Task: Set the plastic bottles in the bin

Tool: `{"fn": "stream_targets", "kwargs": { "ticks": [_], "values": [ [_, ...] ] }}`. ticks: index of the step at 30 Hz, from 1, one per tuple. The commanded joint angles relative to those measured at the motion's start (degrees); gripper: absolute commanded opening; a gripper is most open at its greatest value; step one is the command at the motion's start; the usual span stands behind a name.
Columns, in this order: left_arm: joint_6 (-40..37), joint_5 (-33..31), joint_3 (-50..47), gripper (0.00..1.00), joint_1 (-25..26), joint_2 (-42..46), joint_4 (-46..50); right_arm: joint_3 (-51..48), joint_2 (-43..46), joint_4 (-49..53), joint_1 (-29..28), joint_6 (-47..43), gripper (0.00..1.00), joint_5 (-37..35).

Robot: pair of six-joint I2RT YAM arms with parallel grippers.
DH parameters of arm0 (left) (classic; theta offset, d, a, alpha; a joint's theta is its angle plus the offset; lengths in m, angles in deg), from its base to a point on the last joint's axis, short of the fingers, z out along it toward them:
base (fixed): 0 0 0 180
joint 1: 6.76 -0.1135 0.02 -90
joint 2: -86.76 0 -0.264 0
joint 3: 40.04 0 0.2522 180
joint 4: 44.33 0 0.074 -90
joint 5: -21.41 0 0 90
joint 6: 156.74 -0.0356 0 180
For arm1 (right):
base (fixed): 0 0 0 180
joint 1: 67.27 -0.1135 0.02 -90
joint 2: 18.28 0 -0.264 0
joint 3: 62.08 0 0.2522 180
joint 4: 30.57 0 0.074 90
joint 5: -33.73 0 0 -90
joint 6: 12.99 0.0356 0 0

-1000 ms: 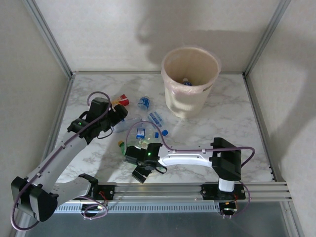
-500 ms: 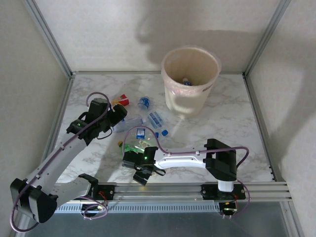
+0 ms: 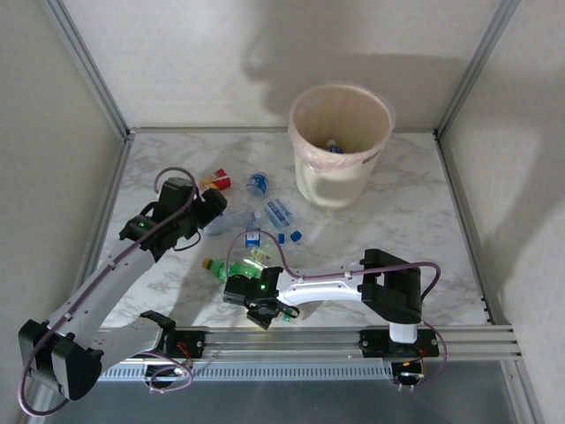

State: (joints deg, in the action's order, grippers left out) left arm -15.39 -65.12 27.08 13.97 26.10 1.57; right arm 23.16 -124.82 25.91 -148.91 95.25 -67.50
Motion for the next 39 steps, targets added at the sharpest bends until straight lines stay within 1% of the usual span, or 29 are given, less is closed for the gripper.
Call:
{"fn": "stream_targets", "kwargs": {
  "ticks": [1,5,11,16,19,23,25,27,31,34,39],
  "values": [
    [1.22,0.58,-0.72,0.86,-0.59,1.43,0.03,-1.16,2.2,-0.44,-0.57,1.1,0.59,-1.56],
    [1.61,0.4,-0.7,0.86,-0.6,1.69,-0.06,-0.92,4.29,0.92,-0.63,1.27,0.54,-1.77],
    [2.37,0.05,-0.82,0.86,-0.53,1.95,-0.24,2.21,8.16,5.13,-1.29,1.7,0.53,-4.42],
    [3.05,-0.21,-0.72,0.86,-0.6,1.64,-0.76,6.17,13.9,8.35,-0.94,2.07,0.53,-10.33],
    [3.27,-0.08,-0.38,0.86,-0.57,1.26,-1.12,9.12,17.89,9.13,1.18,2.51,0.52,-14.99],
    [3.32,-0.29,0.46,0.86,-0.58,0.39,-1.36,13.25,24.49,6.7,6.64,2.24,0.52,-18.58],
    [3.46,-0.39,0.98,0.86,-0.68,-0.23,-1.46,15.69,27.23,5.28,9.86,2.39,0.53,-20.12],
    [3.32,-0.32,1.64,0.86,-0.63,-0.87,-1.65,18.47,29.24,4.23,14.12,3.1,0.54,-21.86],
    [2.9,0.2,2.7,0.86,-0.69,-2.63,-2.47,22.75,32.31,-1.92,22.84,2.71,0.54,-21.65],
    [2.81,0.99,3.35,0.86,-0.66,-4.28,-3.52,26.36,31.76,-6.84,30.57,2.86,0.55,-19.46],
    [2.23,1.62,5.28,0.86,-0.72,-7.51,-4.62,35.84,25.32,-12.21,40.48,3.15,0.54,-17.38]
  ]
}}
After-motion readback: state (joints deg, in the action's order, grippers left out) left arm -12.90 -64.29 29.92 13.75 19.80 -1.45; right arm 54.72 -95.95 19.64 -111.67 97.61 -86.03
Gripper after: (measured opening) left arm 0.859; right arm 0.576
